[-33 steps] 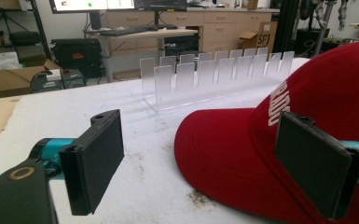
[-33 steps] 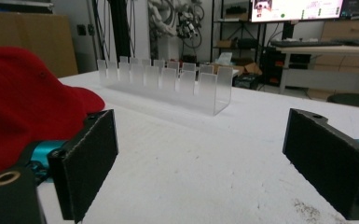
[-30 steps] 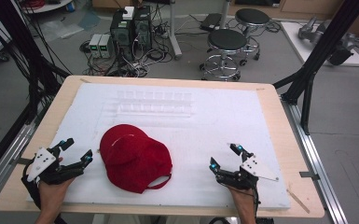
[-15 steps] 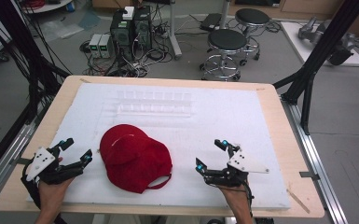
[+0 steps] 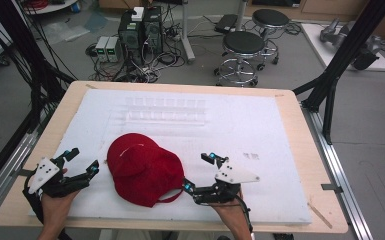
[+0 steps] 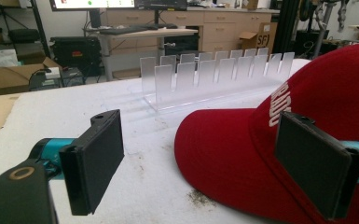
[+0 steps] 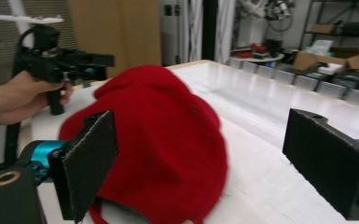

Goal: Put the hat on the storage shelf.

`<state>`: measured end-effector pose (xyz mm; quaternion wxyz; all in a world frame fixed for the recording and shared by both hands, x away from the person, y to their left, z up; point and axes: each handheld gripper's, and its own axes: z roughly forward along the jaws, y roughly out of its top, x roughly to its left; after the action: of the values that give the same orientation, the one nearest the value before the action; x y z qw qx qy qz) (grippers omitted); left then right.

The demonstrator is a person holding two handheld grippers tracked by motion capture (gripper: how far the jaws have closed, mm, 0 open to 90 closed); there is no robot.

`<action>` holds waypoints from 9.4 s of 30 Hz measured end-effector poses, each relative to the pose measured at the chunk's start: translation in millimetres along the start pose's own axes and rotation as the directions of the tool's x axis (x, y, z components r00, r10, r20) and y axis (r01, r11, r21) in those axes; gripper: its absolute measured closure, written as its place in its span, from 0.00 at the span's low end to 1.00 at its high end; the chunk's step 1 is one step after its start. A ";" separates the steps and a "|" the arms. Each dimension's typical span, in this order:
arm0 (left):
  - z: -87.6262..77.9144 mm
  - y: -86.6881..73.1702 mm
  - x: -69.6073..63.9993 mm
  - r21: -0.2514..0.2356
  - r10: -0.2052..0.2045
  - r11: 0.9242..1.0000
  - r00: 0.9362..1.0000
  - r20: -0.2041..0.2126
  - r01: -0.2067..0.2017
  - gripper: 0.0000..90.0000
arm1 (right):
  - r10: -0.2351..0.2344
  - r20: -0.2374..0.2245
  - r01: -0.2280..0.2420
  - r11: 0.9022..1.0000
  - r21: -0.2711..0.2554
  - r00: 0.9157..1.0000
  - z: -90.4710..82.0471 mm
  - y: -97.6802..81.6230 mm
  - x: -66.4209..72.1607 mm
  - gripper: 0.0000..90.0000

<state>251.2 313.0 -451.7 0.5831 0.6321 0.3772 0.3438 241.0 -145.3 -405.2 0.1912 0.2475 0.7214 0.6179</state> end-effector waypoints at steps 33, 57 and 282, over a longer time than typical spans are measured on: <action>0.2 -0.1 0.3 -0.002 -0.011 1.000 1.000 0.000 0.011 0.18 | -0.017 -0.141 0.045 0.979 0.198 0.990 72.9 -8.4 28.8 0.39; 0.7 0.2 0.1 0.005 -0.002 1.000 1.000 0.008 0.002 0.18 | -0.061 -0.124 0.093 0.958 0.271 0.990 75.3 -6.4 24.2 0.97; 143.5 188.8 -123.0 0.109 -0.008 0.993 0.895 0.447 -0.045 0.96 | 0.191 0.039 -0.193 0.980 0.044 0.981 47.9 30.0 6.4 0.95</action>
<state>332.2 129.8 -274.9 0.6129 0.7306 0.2468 0.1725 267.3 -99.9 -383.2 0.1372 0.3311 0.7052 0.6118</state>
